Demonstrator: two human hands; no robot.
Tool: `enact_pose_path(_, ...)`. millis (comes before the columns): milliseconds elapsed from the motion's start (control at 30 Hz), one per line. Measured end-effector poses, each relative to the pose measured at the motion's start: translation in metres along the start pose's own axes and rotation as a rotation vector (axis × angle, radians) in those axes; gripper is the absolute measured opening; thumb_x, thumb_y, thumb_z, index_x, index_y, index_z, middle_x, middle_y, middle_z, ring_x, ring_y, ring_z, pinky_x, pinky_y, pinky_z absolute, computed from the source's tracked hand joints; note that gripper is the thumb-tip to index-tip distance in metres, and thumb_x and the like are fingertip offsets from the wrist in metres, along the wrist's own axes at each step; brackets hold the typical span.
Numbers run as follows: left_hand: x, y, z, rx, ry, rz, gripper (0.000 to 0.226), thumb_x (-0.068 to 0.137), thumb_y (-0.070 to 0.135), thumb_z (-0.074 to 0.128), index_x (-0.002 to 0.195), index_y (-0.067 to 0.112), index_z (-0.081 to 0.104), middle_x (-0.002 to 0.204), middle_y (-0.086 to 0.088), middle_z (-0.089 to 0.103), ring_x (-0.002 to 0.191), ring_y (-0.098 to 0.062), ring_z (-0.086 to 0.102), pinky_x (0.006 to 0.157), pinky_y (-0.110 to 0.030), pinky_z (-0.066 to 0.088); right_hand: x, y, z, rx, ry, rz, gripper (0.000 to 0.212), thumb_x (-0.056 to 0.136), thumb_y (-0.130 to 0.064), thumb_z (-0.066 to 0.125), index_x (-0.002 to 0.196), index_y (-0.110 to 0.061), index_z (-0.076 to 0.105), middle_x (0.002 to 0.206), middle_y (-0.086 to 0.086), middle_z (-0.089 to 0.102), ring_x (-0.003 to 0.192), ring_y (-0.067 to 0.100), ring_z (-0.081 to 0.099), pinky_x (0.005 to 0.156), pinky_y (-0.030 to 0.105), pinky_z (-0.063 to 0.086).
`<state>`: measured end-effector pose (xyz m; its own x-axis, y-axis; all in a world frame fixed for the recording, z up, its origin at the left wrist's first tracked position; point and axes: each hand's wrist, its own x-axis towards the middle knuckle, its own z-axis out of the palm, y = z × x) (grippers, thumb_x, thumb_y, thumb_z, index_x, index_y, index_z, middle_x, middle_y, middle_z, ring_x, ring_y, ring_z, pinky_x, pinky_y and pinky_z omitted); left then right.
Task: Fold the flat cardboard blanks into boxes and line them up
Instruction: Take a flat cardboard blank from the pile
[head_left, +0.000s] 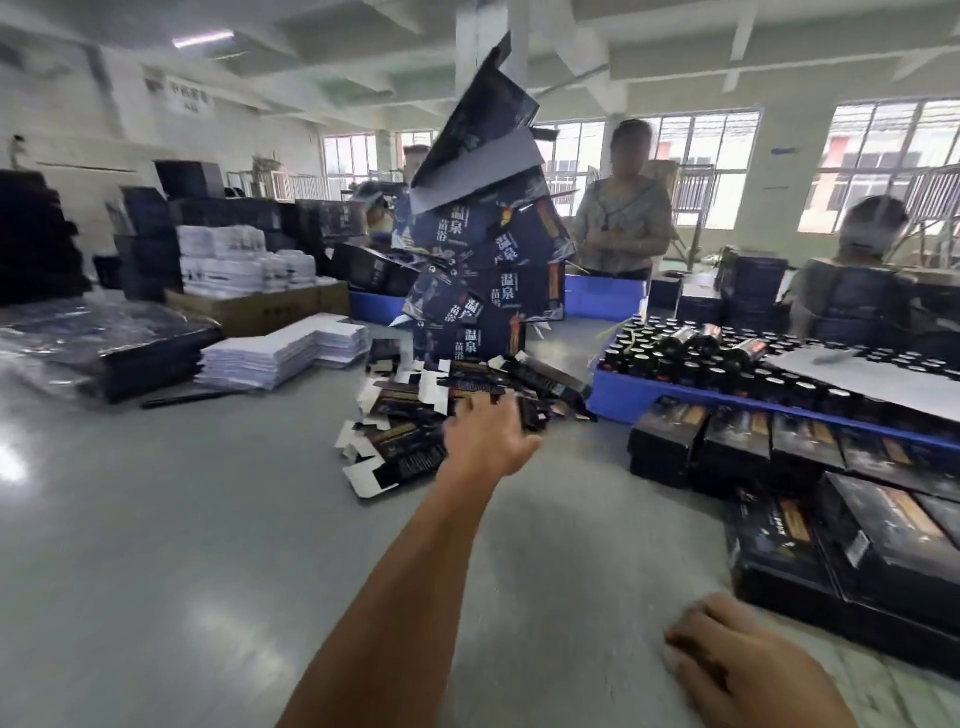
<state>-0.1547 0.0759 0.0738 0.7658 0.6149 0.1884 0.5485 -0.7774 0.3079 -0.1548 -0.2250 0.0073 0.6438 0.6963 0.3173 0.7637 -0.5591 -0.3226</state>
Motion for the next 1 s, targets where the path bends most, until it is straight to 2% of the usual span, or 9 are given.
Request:
enact_pose_path(200, 0.019, -0.084, 0.018, 0.069, -0.081, -0.222, 0.107, 0.081, 0.074, 0.062, 0.16, 0.02, 0.014, 0.166, -0.023, 0.002, 0.152, -0.044, -0.001, 0.12, -0.06, 0.006, 0.003, 0.008, 0.001, 0.041, 0.075, -0.083, 0.011, 0.078, -0.035, 0.084, 0.08, -0.033, 0.073, 0.088, -0.018, 0.059, 0.068, 0.005, 0.063, 0.062, 0.024, 0.055)
enact_pose_path(300, 0.022, -0.111, 0.02, 0.142, -0.206, -0.217, 0.119, 0.074, 0.084, 0.058, 0.161, 0.022, 0.006, 0.167, -0.018, 0.003, 0.153, -0.04, -0.002, 0.122, -0.058, 0.003, 0.003, 0.012, 0.005, 0.062, 0.05, -0.074, 0.019, 0.094, -0.056, 0.055, 0.099, -0.04, 0.063, 0.102, -0.026, 0.047, 0.087, -0.005, 0.057, 0.078, 0.011, 0.046)
enact_pose_path(400, 0.023, -0.118, 0.021, 0.238, -0.243, -0.19, 0.118, 0.075, 0.088, 0.05, 0.161, 0.022, 0.004, 0.167, -0.016, 0.011, 0.153, -0.038, 0.008, 0.124, -0.056, 0.009, 0.006, 0.011, 0.007, 0.05, 0.002, -0.063, 0.015, 0.093, -0.053, 0.059, 0.094, -0.039, 0.065, 0.094, -0.028, 0.047, 0.077, -0.006, 0.055, 0.068, 0.008, 0.043)
enact_pose_path(467, 0.024, -0.115, 0.018, 0.26, -0.239, -0.162, 0.114, 0.076, 0.085, 0.053, 0.16, 0.022, 0.008, 0.163, -0.017, 0.021, 0.148, -0.039, 0.025, 0.121, -0.054, 0.022, 0.006, 0.011, 0.007, 0.018, -0.036, -0.045, 0.011, 0.091, -0.048, 0.064, 0.09, -0.038, 0.069, 0.09, -0.028, 0.049, 0.069, -0.007, 0.054, 0.06, 0.007, 0.039)
enact_pose_path(533, 0.023, -0.112, 0.013, 0.243, -0.241, -0.135, 0.113, 0.076, 0.08, 0.061, 0.159, 0.023, 0.011, 0.16, -0.015, 0.026, 0.141, -0.038, 0.037, 0.116, -0.051, 0.034, 0.006, 0.012, 0.007, 0.008, -0.047, -0.029, 0.013, 0.092, -0.049, 0.064, 0.091, -0.037, 0.07, 0.091, -0.027, 0.05, 0.07, -0.005, 0.056, 0.061, 0.008, 0.039)
enact_pose_path(633, 0.02, -0.113, 0.008, 0.244, -0.264, -0.093, 0.112, 0.078, 0.072, 0.067, 0.161, 0.025, 0.008, 0.161, -0.015, 0.022, 0.139, -0.036, 0.04, 0.111, -0.048, 0.04, 0.005, 0.013, 0.007, 0.021, -0.045, -0.025, 0.019, 0.095, -0.054, 0.056, 0.098, -0.039, 0.066, 0.097, -0.028, 0.048, 0.078, -0.004, 0.057, 0.068, 0.01, 0.042)
enact_pose_path(800, 0.005, -0.115, -0.004, 0.335, -0.27, 0.028, 0.064, 0.096, 0.041, 0.059, 0.154, 0.037, 0.032, 0.133, -0.004, 0.055, 0.115, -0.023, 0.056, 0.099, -0.041, 0.05, 0.004, 0.012, 0.005, 0.007, -0.053, -0.025, 0.023, 0.096, -0.056, 0.05, 0.103, -0.039, 0.063, 0.103, -0.029, 0.046, 0.085, -0.004, 0.056, 0.079, 0.015, 0.048)
enact_pose_path(900, -0.006, -0.109, -0.017, 0.376, -0.105, 0.087, 0.039, 0.104, 0.029, 0.043, 0.141, 0.039, 0.05, 0.11, 0.001, 0.066, 0.094, -0.018, 0.062, 0.083, -0.036, 0.055, 0.004, 0.012, 0.005, 0.0, -0.064, -0.027, 0.025, 0.097, -0.056, 0.05, 0.106, -0.038, 0.063, 0.104, -0.028, 0.047, 0.088, -0.003, 0.057, 0.083, 0.017, 0.049)
enact_pose_path(1000, -0.015, -0.09, -0.032, 0.306, 0.067, 0.16, 0.022, 0.104, 0.032, 0.043, 0.116, 0.033, 0.061, 0.105, -0.003, 0.07, 0.087, -0.024, 0.062, 0.07, -0.034, 0.049, 0.004, 0.011, 0.005, -0.01, -0.056, -0.024, 0.025, 0.097, -0.055, 0.048, 0.107, -0.037, 0.063, 0.104, -0.025, 0.047, 0.088, -0.001, 0.057, 0.082, 0.016, 0.048)
